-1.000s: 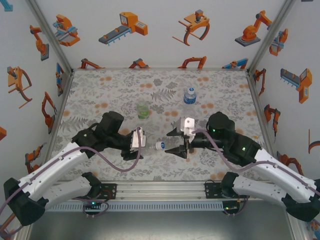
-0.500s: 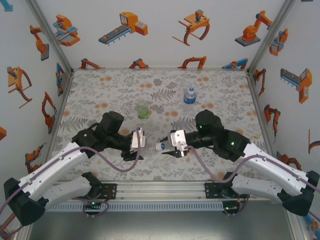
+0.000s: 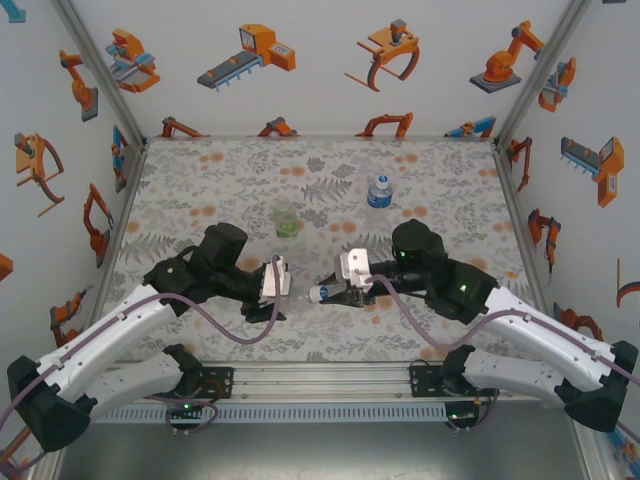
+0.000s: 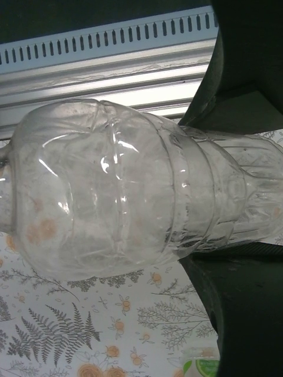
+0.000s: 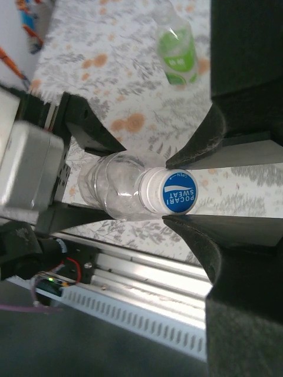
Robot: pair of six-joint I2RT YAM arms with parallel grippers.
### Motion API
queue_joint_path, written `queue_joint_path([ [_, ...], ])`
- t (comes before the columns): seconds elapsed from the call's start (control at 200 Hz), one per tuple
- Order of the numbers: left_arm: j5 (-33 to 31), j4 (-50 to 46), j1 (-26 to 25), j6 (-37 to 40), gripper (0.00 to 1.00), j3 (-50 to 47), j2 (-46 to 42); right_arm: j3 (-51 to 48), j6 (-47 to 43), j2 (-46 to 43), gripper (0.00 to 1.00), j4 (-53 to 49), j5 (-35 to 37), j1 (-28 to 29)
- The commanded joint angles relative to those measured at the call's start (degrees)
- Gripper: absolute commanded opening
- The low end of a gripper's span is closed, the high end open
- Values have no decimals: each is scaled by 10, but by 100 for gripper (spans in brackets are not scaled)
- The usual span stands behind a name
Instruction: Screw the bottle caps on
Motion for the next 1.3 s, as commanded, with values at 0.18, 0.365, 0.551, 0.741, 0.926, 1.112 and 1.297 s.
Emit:
queue_joint_path([
  [0.18,-28,1,-1,3,0,9,-7,0,533,8,0,18,243,0],
  [0.365,-39,11,-1,-1,0,8,-8,-18,874,13,0,-72,351,0],
  [0.551,-39,12,-1,-3,1,8,-9,-40,956,36,0,1,325,2],
  [0.741,-38,12,-1,-4,1,8,-7,-17,820,23,14,16,328,2],
  [0.926,-35,12,-1,-1,1,5,-13,-15,591,-41,50,19,343,2],
  [1.112,1,9,-1,3,2,4,-11,-27,280,-91,56,44,224,2],
  [1.297,9,8,-1,7,2,2,-13,13,22,-87,56,-19,59,2],
])
